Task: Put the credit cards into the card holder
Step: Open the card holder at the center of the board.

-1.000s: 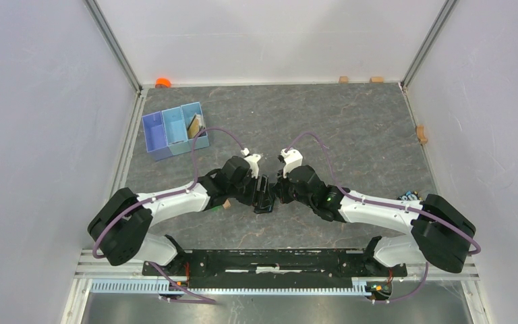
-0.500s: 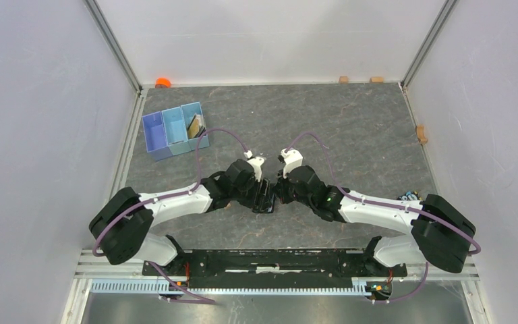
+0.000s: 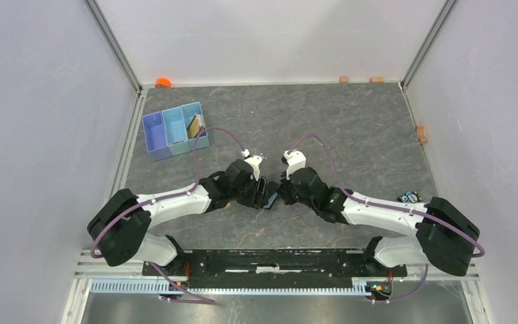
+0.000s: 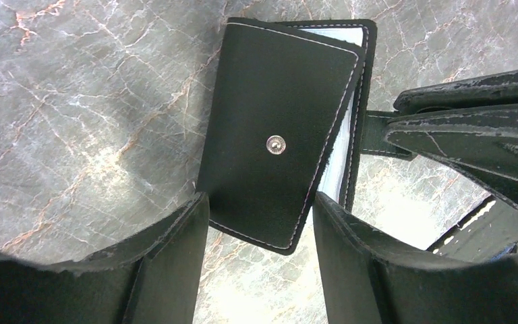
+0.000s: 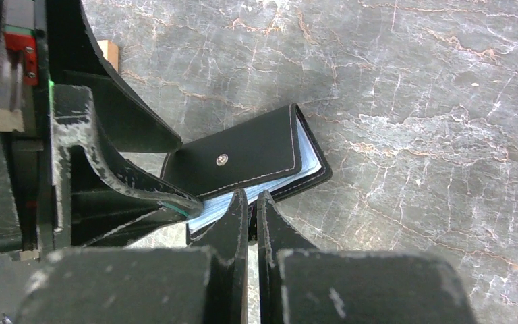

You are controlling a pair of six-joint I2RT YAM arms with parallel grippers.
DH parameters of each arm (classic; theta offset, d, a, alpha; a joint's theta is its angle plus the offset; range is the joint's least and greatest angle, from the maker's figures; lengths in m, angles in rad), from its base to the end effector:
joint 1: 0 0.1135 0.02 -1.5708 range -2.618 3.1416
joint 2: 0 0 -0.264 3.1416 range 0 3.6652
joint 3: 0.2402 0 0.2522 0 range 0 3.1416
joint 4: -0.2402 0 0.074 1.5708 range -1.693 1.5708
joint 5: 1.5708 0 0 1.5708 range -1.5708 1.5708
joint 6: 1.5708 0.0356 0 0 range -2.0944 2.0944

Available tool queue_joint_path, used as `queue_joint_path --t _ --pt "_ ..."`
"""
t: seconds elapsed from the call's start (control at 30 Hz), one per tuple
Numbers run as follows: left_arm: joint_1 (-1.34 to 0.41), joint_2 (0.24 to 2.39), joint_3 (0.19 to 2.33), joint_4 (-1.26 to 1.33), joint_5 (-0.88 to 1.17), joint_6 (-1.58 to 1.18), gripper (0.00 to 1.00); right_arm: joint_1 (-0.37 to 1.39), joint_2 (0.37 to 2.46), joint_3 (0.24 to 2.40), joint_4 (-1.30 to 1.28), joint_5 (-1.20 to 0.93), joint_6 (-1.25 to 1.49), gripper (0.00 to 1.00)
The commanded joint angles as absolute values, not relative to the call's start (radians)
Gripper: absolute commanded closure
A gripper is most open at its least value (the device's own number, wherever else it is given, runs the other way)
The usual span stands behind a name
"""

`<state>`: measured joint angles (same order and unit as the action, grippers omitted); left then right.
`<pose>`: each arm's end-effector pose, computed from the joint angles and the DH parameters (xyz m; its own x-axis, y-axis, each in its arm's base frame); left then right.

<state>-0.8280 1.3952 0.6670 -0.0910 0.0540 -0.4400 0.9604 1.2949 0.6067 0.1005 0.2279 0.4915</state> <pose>0.1822 -0.2012 0.1752 -0.7710 0.2108 -0.6010 0.4775 0.8157 -0.3265 0.1590 0.2132 0.1980 -0.6060 -0.0643 -0.7928 -0.4587 0.8425 0.2823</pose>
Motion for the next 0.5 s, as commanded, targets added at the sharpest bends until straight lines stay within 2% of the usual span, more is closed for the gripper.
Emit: queue_joint_path --t 0.0,0.47 --pt "-0.828 1.359 0.684 -0.116 0.004 -0.399 0.37 0.964 1.257 0.595 0.1 0.262 0.484 1.0" --pt "-0.828 1.348 0.715 -0.116 -0.135 -0.349 0.42 0.964 1.263 0.565 0.094 0.219 0.493 1.0"
